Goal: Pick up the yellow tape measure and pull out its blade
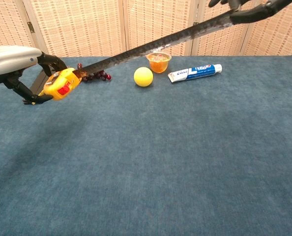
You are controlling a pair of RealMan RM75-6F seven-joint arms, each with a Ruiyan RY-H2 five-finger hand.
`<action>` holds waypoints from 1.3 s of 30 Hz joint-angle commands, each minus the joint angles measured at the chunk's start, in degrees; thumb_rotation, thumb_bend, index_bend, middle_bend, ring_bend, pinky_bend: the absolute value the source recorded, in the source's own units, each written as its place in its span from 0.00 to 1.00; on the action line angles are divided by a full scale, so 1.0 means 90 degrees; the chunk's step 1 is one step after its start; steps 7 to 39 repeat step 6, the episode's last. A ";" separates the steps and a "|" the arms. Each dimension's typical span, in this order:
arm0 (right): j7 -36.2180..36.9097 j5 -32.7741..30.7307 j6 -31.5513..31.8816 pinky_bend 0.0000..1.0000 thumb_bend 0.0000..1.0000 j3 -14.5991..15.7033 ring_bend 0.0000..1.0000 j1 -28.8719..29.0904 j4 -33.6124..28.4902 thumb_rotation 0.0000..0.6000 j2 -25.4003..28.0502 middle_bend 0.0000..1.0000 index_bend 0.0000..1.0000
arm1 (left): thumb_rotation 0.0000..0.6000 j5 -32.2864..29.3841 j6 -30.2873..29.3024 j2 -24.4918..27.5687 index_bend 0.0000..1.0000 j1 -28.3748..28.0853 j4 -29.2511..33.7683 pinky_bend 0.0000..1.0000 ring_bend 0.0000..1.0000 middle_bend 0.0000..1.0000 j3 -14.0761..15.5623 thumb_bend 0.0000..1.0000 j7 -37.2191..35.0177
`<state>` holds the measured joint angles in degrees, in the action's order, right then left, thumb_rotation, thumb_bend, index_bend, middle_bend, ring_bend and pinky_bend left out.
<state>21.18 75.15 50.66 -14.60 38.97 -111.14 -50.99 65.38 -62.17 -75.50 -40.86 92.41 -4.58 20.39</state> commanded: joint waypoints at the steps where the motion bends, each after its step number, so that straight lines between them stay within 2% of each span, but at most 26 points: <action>1: 0.0631 0.0586 0.0395 0.11 0.52 0.0142 0.11 -0.0446 -0.0093 1.00 0.0445 0.21 0.62 | 1.00 -0.0001 0.0079 -0.0055 0.46 0.0033 -0.0126 0.06 0.30 0.38 -0.0014 0.38 -0.0070; 6: 0.1255 0.1139 0.0797 0.11 0.52 0.0302 0.11 -0.0833 0.0004 1.00 0.0880 0.21 0.62 | 1.00 -0.0052 0.0214 -0.0060 0.46 0.0068 -0.0202 0.06 0.30 0.38 -0.0059 0.38 -0.0185; 39: 0.1255 0.1139 0.0797 0.11 0.52 0.0302 0.11 -0.0833 0.0004 1.00 0.0880 0.21 0.62 | 1.00 -0.0052 0.0214 -0.0060 0.46 0.0068 -0.0202 0.06 0.30 0.38 -0.0059 0.38 -0.0185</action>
